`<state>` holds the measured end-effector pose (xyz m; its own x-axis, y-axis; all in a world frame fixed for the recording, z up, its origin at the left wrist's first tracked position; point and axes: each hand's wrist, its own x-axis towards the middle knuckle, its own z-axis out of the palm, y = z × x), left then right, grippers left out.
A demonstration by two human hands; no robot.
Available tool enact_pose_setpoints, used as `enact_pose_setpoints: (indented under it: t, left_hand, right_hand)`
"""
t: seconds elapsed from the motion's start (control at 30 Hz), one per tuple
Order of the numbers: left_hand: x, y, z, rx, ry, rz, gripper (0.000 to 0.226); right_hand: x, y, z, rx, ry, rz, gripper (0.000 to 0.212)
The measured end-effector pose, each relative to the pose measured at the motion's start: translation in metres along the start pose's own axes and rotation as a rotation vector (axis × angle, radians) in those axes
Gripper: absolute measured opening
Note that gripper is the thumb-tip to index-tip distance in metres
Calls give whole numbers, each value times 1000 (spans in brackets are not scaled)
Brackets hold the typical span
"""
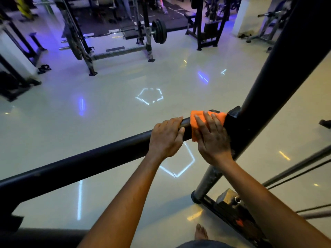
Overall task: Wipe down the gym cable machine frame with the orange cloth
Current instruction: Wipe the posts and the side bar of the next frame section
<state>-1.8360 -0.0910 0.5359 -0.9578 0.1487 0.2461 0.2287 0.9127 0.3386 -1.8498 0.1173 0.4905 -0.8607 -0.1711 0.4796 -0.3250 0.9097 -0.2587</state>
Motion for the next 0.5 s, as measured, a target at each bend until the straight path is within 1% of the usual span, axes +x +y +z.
enact_pose_setpoints:
  t: [0.07,0.2,0.33,0.4,0.5]
  left_hand:
    - [-1,1,0,-14,1,-11,46]
    - [0,1,0,-27,6,-8,44]
    - [2,1,2,-5,24,-8,42]
    - [1,0,3,2,37,-13,41]
    - [0,1,3,16,41,-8,41]
  right_hand:
    - [-4,-8,6,16,9,-5,58]
    - [16,-6,15,36,-1,-48,56]
    - [3,10,16,135,55,-112,52]
    - [-14,16,15,192,66,-93,55]
    - [-14,6,18,240,12,-37,60]
